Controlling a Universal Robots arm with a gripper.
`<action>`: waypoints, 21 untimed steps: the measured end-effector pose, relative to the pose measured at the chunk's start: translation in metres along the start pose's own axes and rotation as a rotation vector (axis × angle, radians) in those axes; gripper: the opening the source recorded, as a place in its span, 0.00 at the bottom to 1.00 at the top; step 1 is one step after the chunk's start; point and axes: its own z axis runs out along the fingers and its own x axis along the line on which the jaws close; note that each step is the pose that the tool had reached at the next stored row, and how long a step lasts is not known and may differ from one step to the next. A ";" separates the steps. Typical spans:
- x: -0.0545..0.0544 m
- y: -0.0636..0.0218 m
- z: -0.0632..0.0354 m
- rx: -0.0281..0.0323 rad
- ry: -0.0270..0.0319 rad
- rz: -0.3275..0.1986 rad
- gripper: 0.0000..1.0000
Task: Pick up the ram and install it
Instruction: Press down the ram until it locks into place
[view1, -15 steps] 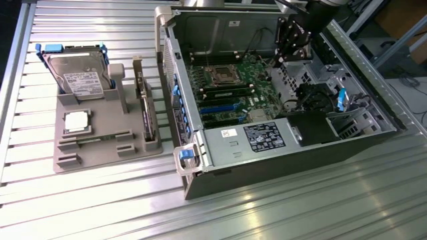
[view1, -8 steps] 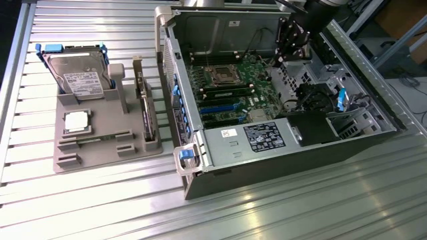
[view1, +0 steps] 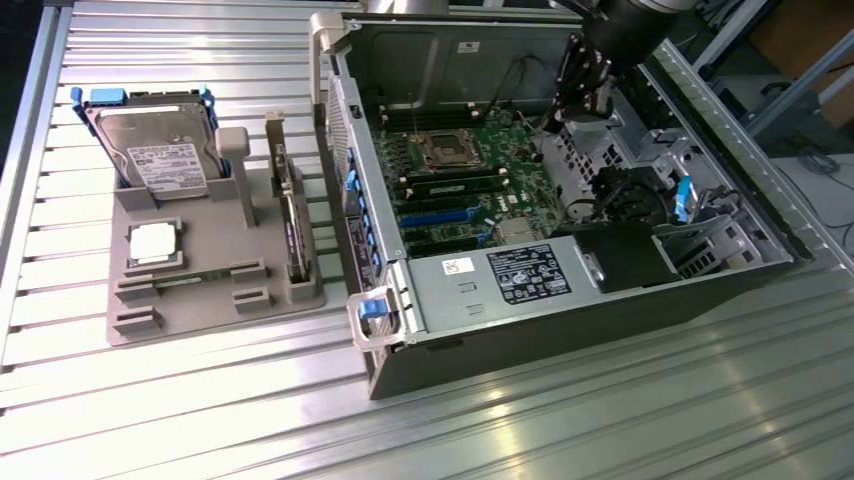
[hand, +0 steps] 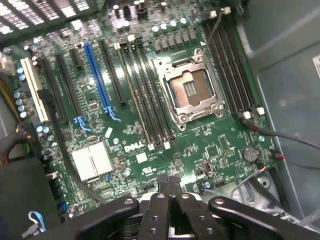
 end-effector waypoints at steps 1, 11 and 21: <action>0.000 0.0000 0.0000 0.0016 -0.0031 0.038 0.10; 0.000 0.0000 0.0001 0.0152 -0.0297 0.351 0.10; 0.000 0.0000 0.0004 0.0313 -0.0610 0.722 0.10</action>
